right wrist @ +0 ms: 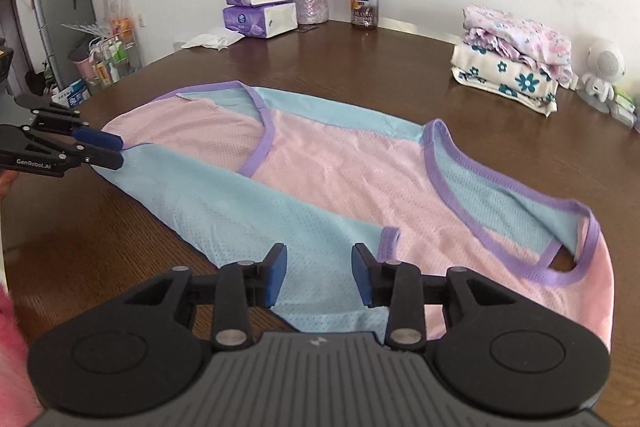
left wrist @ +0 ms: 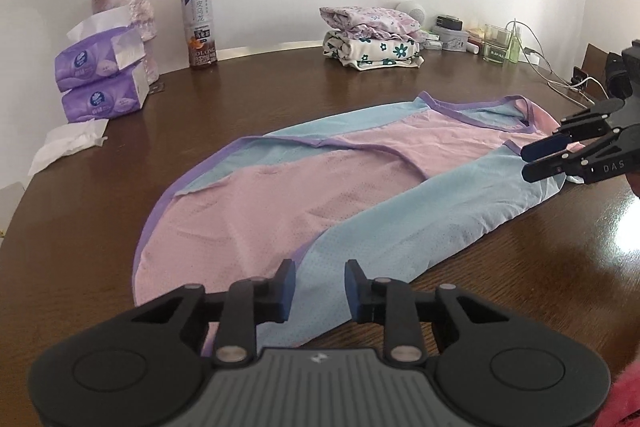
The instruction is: Fold clothes
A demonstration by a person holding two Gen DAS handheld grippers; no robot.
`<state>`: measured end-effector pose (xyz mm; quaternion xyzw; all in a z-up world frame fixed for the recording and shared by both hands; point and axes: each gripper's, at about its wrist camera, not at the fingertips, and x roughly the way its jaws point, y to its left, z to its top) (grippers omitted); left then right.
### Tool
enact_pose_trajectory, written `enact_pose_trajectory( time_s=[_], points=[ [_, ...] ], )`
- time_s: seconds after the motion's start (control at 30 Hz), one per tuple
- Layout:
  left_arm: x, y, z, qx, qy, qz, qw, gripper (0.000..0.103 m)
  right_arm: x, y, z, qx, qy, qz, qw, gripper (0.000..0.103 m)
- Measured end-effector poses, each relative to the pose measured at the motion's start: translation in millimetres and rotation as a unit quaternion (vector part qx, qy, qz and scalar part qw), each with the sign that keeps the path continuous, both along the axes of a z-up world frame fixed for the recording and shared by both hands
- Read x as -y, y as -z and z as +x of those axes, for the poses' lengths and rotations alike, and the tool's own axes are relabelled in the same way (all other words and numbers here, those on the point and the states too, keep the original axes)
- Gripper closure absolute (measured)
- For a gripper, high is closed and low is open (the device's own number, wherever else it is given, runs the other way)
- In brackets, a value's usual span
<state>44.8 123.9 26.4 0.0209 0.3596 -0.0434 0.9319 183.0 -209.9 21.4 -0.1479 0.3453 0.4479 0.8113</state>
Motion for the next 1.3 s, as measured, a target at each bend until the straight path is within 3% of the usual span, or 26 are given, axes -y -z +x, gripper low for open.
enact_pose_trajectory(
  time_s=[0.3,0.8,0.97,1.1,1.3],
  points=[
    [-27.5,8.4,-20.6,-0.001,-0.046,-0.035,0.9983,0.082,1.6,10.3,-6.1,0.0,0.024,0.008,1.0,0.066],
    [-34.9,4.6,-33.2,0.005,-0.066,-0.044,0.9968,0.08,9.3,5.7,-15.3,0.018,0.038,0.037,0.998,0.063],
    [-23.0,-12.2,-30.1,0.027,-0.052,-0.024,0.998,0.061,32.8,-12.1,-23.7,0.051,0.074,0.055,0.994,0.054],
    [-5.6,-20.7,-17.5,0.037,-0.017,-0.022,0.9989,0.061,60.4,-8.6,-27.1,0.052,0.123,0.046,0.99,0.054],
    [44.1,-20.9,13.3,0.035,0.079,-0.03,0.9958,0.061,107.7,-7.4,-38.9,0.077,0.189,0.032,0.978,0.053]
  ],
)
